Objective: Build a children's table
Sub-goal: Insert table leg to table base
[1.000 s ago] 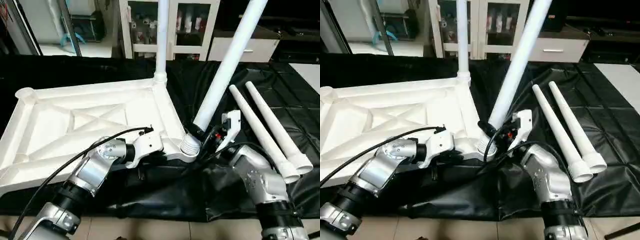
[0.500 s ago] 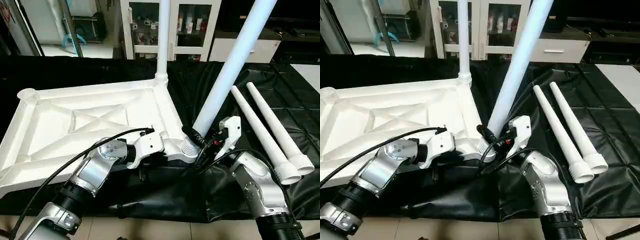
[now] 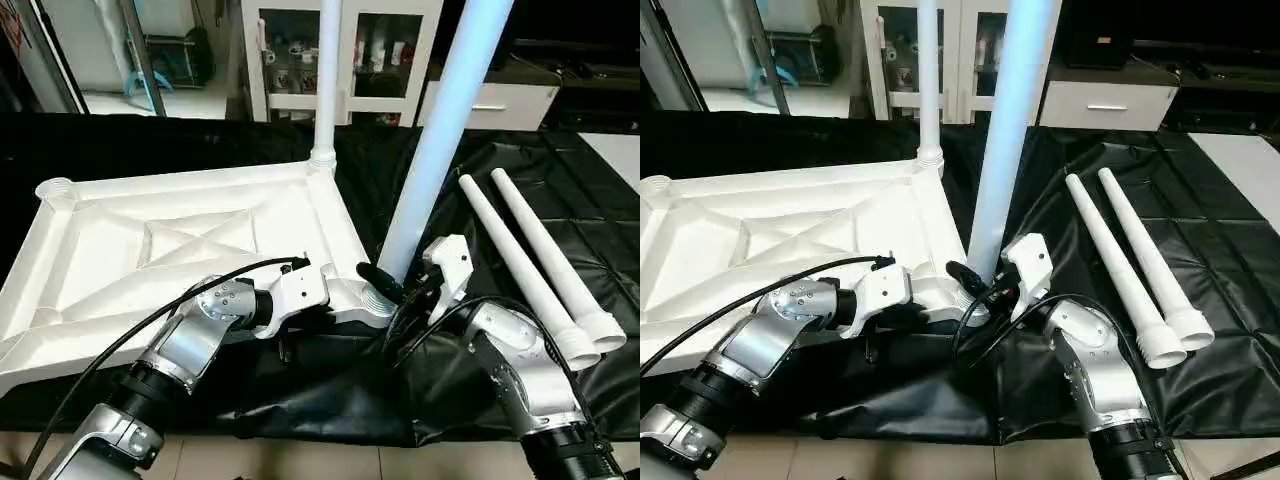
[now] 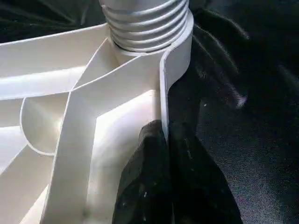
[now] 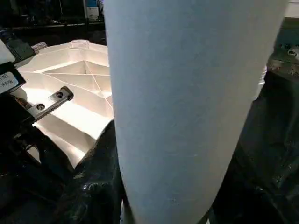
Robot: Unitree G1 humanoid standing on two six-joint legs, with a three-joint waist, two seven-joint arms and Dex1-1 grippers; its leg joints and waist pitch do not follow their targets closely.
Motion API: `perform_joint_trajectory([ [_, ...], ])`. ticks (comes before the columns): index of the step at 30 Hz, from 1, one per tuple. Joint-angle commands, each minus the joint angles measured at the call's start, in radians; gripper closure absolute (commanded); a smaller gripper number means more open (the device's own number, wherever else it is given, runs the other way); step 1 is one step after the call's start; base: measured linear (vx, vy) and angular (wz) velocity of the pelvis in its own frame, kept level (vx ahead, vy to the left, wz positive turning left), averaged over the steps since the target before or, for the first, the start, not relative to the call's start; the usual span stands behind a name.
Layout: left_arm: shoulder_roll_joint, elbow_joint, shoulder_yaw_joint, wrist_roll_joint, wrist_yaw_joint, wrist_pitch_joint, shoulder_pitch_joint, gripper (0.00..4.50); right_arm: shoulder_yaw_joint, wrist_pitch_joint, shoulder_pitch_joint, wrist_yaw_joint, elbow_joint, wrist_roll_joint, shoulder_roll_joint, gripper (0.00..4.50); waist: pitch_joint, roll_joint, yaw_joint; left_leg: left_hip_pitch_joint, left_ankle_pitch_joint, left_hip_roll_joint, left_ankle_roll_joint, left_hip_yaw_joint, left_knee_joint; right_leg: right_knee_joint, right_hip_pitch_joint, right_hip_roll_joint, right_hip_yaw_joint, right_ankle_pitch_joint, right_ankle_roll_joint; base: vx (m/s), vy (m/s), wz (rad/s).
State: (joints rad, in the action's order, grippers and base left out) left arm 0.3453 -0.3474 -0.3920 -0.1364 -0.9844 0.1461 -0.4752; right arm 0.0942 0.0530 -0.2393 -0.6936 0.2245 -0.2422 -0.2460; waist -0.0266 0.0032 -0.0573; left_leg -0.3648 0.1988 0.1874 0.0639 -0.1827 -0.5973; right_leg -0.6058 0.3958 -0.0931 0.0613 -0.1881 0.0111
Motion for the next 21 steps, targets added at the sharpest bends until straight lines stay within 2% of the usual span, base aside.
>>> perform_joint_trajectory([
  [1, 0.001, -0.022, -0.009, -0.010, 0.018, -0.007, 0.010, 4.50, -0.024, 0.059, 0.046, 0.041, 0.094, 0.024, -0.014, 2.62, 0.036, -0.005, 0.010, 0.011, 0.335, 0.043, -0.001, 0.016, 0.093, 0.091, -0.024, -0.050, -0.045, -0.337, -0.165, 0.000, 0.000, 0.00],
  [6, -0.001, -0.019, -0.005, -0.007, 0.025, -0.006, 0.014, 4.50, -0.045, 0.038, 0.056, 0.069, 0.111, 0.023, -0.001, 2.62, 0.034, -0.004, 0.012, 0.012, 0.360, 0.044, 0.008, 0.019, 0.096, 0.095, -0.021, -0.051, -0.045, -0.369, -0.152, 0.000, 0.000, 0.00],
  [7, -0.001, -0.017, -0.004, -0.005, 0.025, -0.004, 0.015, 4.50, -0.043, 0.034, 0.060, 0.069, 0.110, 0.025, 0.000, 2.62, 0.034, 0.001, 0.012, 0.012, 0.364, 0.044, 0.010, 0.020, 0.097, 0.095, -0.021, -0.051, -0.045, -0.369, -0.151, 0.000, 0.000, 0.00],
  [10, -0.002, -0.017, -0.003, -0.005, 0.028, -0.003, 0.016, 4.50, -0.037, 0.030, 0.065, 0.074, 0.104, 0.029, 0.001, 2.62, 0.034, -0.002, 0.014, 0.012, 0.370, 0.044, 0.012, 0.020, 0.099, 0.096, -0.022, -0.050, -0.044, -0.363, -0.150, 0.000, 0.000, 0.00],
  [11, -0.003, -0.016, 0.000, -0.004, 0.034, -0.002, 0.018, 4.50, -0.036, 0.025, 0.064, 0.079, 0.106, 0.030, 0.003, 2.62, 0.034, 0.004, 0.014, 0.014, 0.374, 0.045, 0.013, 0.020, 0.099, 0.097, -0.020, -0.050, -0.045, -0.359, -0.153, 0.000, 0.000, 0.00],
  [14, -0.004, -0.015, 0.002, -0.004, 0.039, 0.000, 0.020, 4.50, -0.036, 0.021, 0.063, 0.089, 0.109, 0.034, 0.005, 2.62, 0.032, 0.001, 0.018, 0.015, 0.394, 0.045, 0.017, 0.020, 0.101, 0.099, -0.020, -0.050, -0.045, -0.366, -0.155, 0.000, 0.000, 0.00],
  [15, -0.007, -0.016, 0.009, -0.002, 0.049, 0.005, 0.020, 4.50, -0.041, 0.018, 0.056, 0.119, 0.121, 0.047, 0.012, 2.62, 0.032, 0.004, 0.019, 0.017, 0.405, 0.045, 0.019, 0.021, 0.102, 0.101, -0.019, -0.050, -0.044, -0.380, -0.153, 0.000, 0.000, 0.00],
  [18, -0.024, -0.030, 0.029, -0.003, 0.092, 0.033, 0.010, 4.50, -0.060, 0.011, 0.023, 0.245, 0.176, 0.095, 0.033, 2.63, 0.026, 0.002, 0.029, 0.016, 0.438, 0.043, 0.034, 0.023, 0.106, 0.107, -0.015, -0.051, -0.043, -0.436, -0.143, 0.000, 0.000, 0.00],
  [19, -0.041, -0.048, 0.040, -0.011, 0.130, 0.055, -0.006, 4.50, -0.080, 0.013, -0.003, 0.327, 0.211, 0.111, 0.052, 2.63, 0.025, 0.002, 0.035, 0.019, 0.464, 0.041, 0.041, 0.027, 0.107, 0.112, -0.014, -0.052, -0.041, -0.486, -0.130, 0.000, 0.000, 0.00],
  [21, -0.049, -0.057, 0.044, -0.014, 0.145, 0.064, -0.013, 4.50, -0.088, 0.016, -0.013, 0.356, 0.224, 0.114, 0.059, 2.63, 0.026, 0.002, 0.042, 0.018, 0.487, 0.040, 0.046, 0.033, 0.107, 0.117, -0.016, -0.054, -0.038, -0.532, -0.107, 0.000, 0.000, 0.00],
])
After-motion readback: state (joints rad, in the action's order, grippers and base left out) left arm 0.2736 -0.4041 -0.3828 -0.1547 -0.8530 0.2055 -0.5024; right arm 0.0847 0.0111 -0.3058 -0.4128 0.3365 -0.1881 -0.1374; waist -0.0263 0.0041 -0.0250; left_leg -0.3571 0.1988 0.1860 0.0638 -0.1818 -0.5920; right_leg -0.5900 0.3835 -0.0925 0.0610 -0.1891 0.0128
